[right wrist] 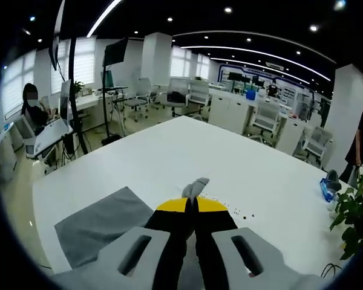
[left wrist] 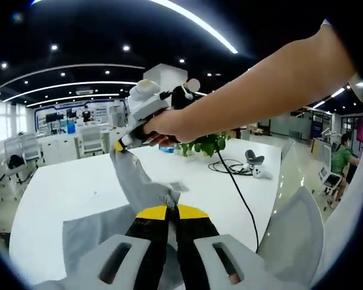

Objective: Fold the towel on the table until its edges align and the towel forms a compact rectangular stack.

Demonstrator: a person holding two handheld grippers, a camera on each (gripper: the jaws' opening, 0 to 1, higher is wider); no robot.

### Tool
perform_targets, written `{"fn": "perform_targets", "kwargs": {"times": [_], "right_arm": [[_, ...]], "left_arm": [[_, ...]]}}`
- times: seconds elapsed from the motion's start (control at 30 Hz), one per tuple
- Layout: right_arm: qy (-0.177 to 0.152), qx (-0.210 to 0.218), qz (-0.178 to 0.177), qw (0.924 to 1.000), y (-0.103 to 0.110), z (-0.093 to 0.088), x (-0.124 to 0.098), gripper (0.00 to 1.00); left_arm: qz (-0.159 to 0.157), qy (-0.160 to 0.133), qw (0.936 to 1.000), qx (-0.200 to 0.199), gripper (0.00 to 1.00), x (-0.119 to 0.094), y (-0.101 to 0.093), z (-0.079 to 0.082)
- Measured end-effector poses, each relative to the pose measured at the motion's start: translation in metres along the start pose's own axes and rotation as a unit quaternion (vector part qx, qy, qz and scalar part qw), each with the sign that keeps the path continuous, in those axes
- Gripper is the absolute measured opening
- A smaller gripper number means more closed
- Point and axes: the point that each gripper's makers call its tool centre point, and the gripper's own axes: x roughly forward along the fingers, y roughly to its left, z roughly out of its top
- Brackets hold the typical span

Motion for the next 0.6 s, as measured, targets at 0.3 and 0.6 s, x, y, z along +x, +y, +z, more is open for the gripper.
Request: {"fn": "perform_targets", "kwargs": {"times": [0.3,0.6], "right_arm": [[0.007,0.006,-0.001,1.0,0.013,-0.004,0.011,0.0],[0.012,0.003,0.006,0.9999,0.028,-0.005,0.026,0.0]], "left_arm": [[0.018,0.01,0.9997,-0.01,0.03,-0.007,0.02,-0.015],[0.025,0.018,0.9994,-0.016,0.03,-0.01,0.029,-0.028]]}}
